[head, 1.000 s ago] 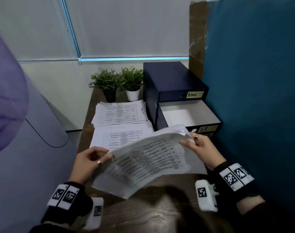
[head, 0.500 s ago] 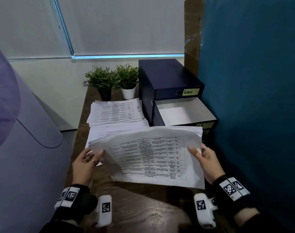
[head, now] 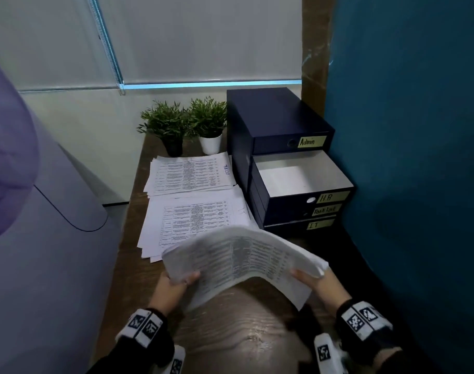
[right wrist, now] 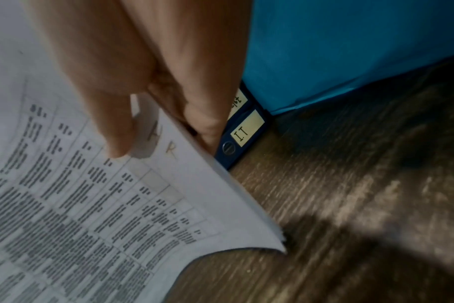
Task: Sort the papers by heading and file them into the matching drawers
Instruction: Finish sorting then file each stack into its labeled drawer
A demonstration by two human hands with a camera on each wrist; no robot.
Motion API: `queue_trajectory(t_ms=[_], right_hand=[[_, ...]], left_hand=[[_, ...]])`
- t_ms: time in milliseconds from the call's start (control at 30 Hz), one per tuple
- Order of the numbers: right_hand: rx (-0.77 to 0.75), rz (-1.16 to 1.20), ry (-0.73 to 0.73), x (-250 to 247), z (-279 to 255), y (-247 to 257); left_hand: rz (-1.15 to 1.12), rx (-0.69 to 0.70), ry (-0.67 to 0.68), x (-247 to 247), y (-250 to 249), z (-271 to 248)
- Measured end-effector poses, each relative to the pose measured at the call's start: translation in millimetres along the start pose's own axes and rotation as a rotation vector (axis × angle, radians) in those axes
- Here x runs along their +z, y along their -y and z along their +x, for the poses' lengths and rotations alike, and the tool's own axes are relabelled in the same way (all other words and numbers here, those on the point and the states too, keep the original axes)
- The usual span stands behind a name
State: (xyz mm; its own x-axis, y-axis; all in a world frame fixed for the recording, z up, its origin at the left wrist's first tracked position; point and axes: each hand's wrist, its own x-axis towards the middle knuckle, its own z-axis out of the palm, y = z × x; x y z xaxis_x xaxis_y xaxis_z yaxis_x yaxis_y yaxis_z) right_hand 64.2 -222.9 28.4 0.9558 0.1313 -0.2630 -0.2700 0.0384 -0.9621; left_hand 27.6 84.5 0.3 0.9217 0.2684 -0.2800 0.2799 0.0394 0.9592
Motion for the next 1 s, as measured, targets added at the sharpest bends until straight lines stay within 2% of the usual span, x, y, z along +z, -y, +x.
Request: queue_trajectory(t_ms=[167, 233, 300, 333, 400, 467, 533, 600, 667, 700, 767, 867, 1000], right_hand=[[-0.019, 0.057, -0.068, -7, 1, -2], [0.027, 0.018, -0.071, -8, 1, -4], [0.017, -0.127, -0.115, -11, 2, -9], [-0.045, -0.231, -0.185, -11, 1, -6], [-0.247, -0.455, -0.403, -12, -1, 12], [-0.498, -0.731, -0.486, -10, 0, 34], [-0.633, -1.001, -0.378, 6, -1, 61], [-0.593, -1.07, -0.123, 20, 1, 82], [-0.43, -0.931, 0.098, 27, 5, 94], [-0.356, -0.828, 0.151, 27, 8, 95], [-0.298, -0.685, 0.155, 25, 10, 90], [-0.272, -0.429, 0.127, 19, 8, 81], [-0.333, -0.16, 0.068, 22, 6, 77]], left_hand=[[-0.042, 0.029, -0.108, -2, 6, -5], [-0.005, -0.026, -0.072, 1, 11, -7], [0.044, -0.043, -0.023, 2, 9, -10], [0.085, -0.008, -0.011, 2, 3, -10], [0.255, 0.161, 0.008, -3, -16, -7], [0.421, 0.323, 0.045, -5, -48, -8], [0.561, 0.468, 0.156, -2, -82, -12], [0.704, 0.638, 0.287, 5, -110, -20], [0.799, 0.692, 0.344, 10, -129, -25], [0.827, 0.692, 0.334, 8, -135, -27], [0.785, 0.67, 0.288, -6, -136, -24], [0.52, 0.556, 0.181, -24, -131, -25], [0.047, 0.407, 0.044, -3, -123, -33]])
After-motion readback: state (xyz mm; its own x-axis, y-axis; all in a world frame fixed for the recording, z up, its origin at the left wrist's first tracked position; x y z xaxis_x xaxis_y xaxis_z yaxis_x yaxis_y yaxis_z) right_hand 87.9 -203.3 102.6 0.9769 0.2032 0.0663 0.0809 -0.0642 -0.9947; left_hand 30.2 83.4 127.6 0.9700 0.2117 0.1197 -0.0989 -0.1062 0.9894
